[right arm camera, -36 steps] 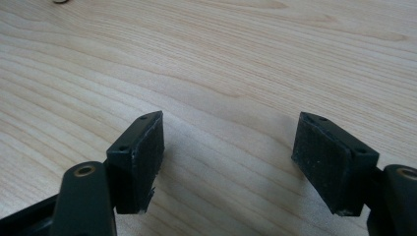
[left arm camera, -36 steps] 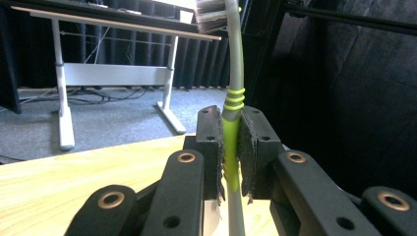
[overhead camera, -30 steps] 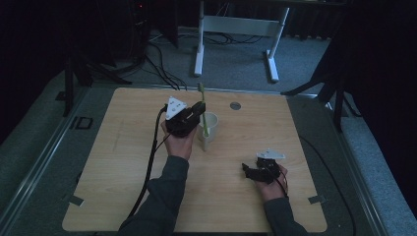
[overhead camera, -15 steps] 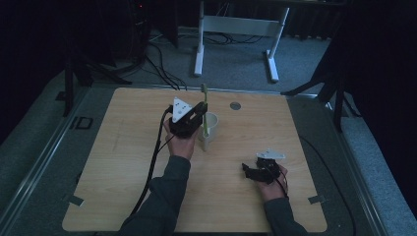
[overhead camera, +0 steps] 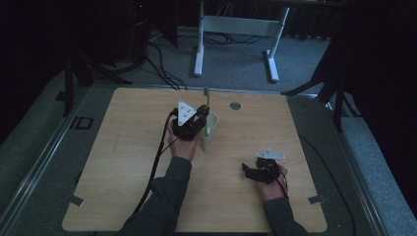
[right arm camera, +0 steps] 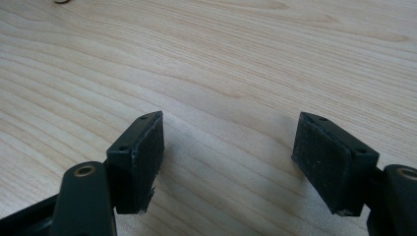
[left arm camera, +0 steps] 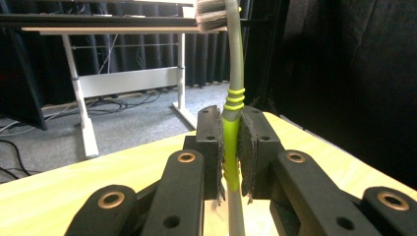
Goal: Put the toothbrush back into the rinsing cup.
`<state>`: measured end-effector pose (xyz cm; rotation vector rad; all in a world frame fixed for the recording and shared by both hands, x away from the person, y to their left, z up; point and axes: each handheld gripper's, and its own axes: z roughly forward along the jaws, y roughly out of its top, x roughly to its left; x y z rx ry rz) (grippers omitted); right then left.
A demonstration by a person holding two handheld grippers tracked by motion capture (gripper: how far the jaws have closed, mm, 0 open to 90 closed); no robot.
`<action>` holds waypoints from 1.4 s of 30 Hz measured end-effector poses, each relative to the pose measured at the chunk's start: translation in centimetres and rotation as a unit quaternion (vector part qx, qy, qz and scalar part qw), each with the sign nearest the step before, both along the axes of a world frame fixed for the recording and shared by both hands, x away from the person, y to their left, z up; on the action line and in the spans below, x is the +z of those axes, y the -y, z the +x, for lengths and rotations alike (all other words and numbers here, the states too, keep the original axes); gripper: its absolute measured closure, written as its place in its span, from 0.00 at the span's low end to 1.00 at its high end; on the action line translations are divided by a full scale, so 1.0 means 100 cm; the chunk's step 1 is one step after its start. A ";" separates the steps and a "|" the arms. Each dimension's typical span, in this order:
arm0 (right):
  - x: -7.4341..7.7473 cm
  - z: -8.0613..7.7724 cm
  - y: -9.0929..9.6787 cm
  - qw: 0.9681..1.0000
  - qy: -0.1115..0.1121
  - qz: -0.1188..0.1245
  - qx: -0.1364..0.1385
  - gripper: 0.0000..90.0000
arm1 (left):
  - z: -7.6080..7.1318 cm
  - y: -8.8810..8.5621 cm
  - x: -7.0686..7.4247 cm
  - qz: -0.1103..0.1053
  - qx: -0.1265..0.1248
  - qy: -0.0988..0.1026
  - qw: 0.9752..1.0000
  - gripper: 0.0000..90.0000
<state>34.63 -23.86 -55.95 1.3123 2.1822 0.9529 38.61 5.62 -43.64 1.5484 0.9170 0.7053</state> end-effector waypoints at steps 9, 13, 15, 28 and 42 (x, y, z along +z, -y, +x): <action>0.000 0.000 0.000 1.000 0.000 0.001 0.000 0.31 | 0.001 0.001 -0.003 0.004 0.001 0.002 1.000 0.89; 0.000 0.000 0.000 1.000 0.000 0.001 0.000 0.31 | -0.001 0.003 -0.004 0.012 0.001 0.005 1.000 0.89; 0.000 0.000 0.000 1.000 0.000 0.001 0.000 0.31 | -0.001 0.003 -0.004 0.013 0.001 0.006 1.000 0.89; 0.000 0.000 0.000 1.000 -0.001 0.000 0.001 0.31 | -0.005 0.005 -0.009 0.024 -0.005 -0.004 1.000 0.89; 0.000 0.000 0.000 1.000 -0.001 0.001 0.001 0.31 | -0.018 0.000 -0.028 0.032 -0.058 -0.064 0.996 0.64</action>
